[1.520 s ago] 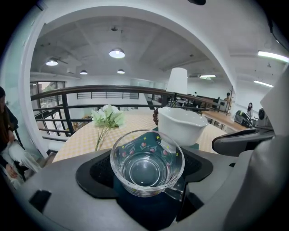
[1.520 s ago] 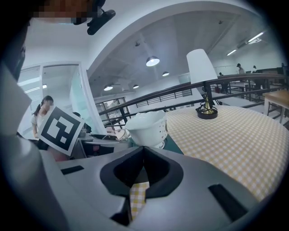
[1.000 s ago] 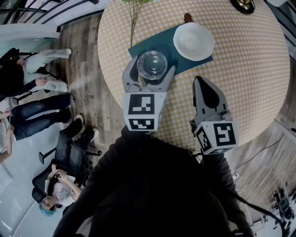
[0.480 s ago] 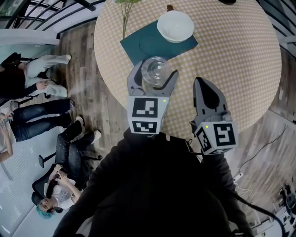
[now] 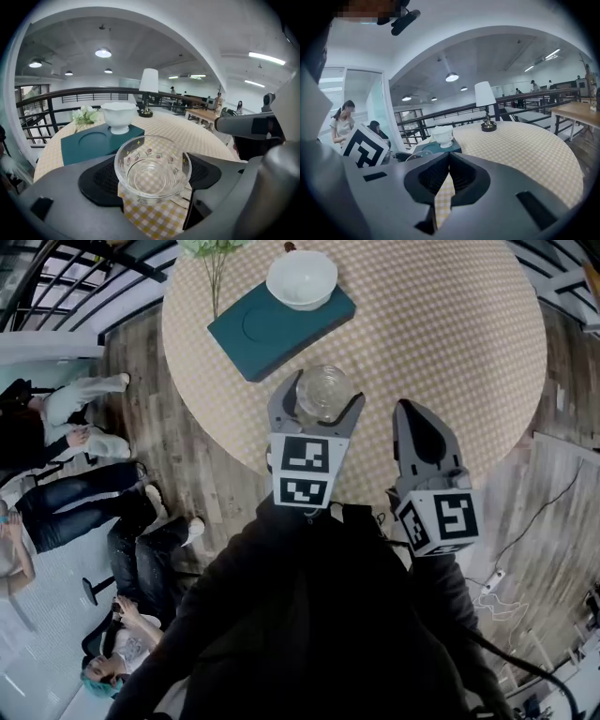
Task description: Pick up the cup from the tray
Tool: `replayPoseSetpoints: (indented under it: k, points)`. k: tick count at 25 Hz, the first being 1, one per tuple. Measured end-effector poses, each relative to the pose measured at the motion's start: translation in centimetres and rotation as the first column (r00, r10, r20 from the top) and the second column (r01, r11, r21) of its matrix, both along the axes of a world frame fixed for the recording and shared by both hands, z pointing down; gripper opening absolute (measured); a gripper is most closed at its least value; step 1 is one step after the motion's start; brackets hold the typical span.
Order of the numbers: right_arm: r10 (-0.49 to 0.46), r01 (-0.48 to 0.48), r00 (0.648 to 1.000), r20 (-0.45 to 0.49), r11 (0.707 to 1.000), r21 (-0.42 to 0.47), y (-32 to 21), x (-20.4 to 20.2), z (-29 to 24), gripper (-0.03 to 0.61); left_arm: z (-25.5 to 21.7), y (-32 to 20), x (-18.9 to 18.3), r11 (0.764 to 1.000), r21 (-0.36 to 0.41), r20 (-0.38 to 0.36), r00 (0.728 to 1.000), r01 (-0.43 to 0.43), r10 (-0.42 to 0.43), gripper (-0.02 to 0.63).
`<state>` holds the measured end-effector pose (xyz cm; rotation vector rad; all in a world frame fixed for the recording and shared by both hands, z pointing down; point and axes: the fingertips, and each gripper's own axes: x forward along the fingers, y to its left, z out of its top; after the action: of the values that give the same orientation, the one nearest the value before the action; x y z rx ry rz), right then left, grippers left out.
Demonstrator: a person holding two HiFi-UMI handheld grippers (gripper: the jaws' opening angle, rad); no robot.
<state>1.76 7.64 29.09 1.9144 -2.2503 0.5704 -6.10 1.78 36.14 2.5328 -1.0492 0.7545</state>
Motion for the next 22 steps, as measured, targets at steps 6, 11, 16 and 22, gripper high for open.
replayPoseSetpoints:
  k: [6,11,16,22]
  points:
    - [0.051,-0.051,0.999,0.004,0.999,-0.017,1.3,0.8,0.9,0.008,3.6,0.9,0.5,0.998,-0.049,0.057,0.997,-0.049,0.052,0.417]
    - [0.071,-0.070,0.997,0.008,0.997,-0.033,1.5,1.1,1.6,0.008,5.1,0.7,0.7,0.996,-0.055,0.072,0.994,-0.073,0.077,0.417]
    - [0.071,-0.070,0.997,0.011,0.996,-0.049,1.0,0.9,2.5,0.008,6.8,0.5,0.6,0.994,-0.069,0.089,0.991,-0.089,0.095,0.417]
    - [0.059,-0.058,0.998,0.014,0.996,-0.064,0.3,0.6,3.0,0.008,8.0,0.0,0.4,0.994,-0.070,0.097,0.991,-0.080,0.087,0.417]
